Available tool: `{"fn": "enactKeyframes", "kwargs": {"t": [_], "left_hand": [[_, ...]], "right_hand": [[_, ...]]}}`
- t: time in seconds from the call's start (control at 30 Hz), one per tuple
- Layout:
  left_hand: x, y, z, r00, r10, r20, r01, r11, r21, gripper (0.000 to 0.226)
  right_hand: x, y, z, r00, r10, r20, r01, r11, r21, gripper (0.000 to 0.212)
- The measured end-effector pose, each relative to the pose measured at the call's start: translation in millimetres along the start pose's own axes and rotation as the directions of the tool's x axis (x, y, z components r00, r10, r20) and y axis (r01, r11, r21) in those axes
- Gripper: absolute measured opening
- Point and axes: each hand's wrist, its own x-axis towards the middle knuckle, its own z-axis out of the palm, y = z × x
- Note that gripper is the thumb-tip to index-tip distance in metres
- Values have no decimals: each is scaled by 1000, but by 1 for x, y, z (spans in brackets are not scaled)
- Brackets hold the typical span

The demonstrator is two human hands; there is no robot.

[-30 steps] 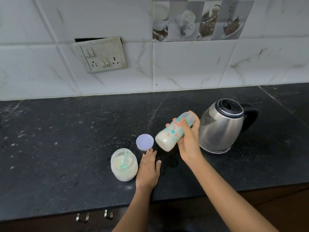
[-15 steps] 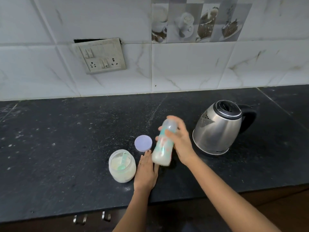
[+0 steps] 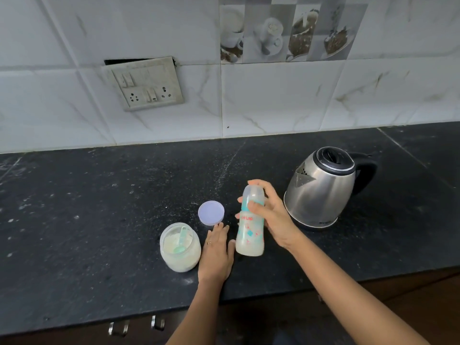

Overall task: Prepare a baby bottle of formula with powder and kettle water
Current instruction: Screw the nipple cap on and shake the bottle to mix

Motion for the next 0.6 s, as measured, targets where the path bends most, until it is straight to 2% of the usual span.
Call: {"fn": "enactKeyframes", "kwargs": {"t": [0.03,0.07,0.1,0.13,0.17,0.2,0.27,0.3,0.33,0.37,0.43,0.47,0.53,0.6], "left_hand": [[0,0,0,1000,-3,-5,3,1000,2,48],[0,1,0,1000,-6,-13,6,1000,2,47],[0,2,0,1000,-10,-17,10,1000,2,47],[0,3,0,1000,-13,-18,13,1000,4,47],[0,3,0,1000,-16,-14,16,1000,6,47],[0,3,-1,1000,-17,-9,17,1000,8,48],[-1,3,-1,1000,-18,-1,18,1000,13,48],[-1,2,-1,1000,-18,-2,18,1000,13,48],[-1,3,-2,1000,-16,-7,16,1000,8,47],[-2,4,-2,1000,-13,-12,13,1000,-1,46],[-1,5,-2,1000,-14,-19,14,1000,-7,46],[-1,5,-3,1000,-13,-20,13,1000,-4,47],[-1,5,-3,1000,-10,-9,10,1000,0,48],[-1,4,-2,1000,-10,-3,10,1000,0,48]], "right_hand": [[3,-3,-2,1000,-23,-10,23,1000,-15,45],[7,-5,-3,996,-22,-92,28,998,61,42],[9,-10,-1,978,8,-209,35,980,197,38],[10,-12,-1,964,35,-264,49,951,305,34],[11,-13,-2,964,52,-261,43,937,346,32],[10,-13,-4,983,52,-175,3,954,300,35],[3,-14,-6,997,53,48,-54,998,24,44],[2,-14,-6,996,38,81,-36,999,-28,47],[3,-12,-6,999,14,52,-15,1000,8,46],[6,-10,-5,998,16,-57,-9,991,134,44],[10,-7,-3,964,107,-243,15,893,450,41],[11,-2,-4,962,150,-228,-10,854,521,42],[6,4,-7,981,186,-60,-148,908,393,43],[-1,5,-4,982,187,33,-188,939,289,43]]}}
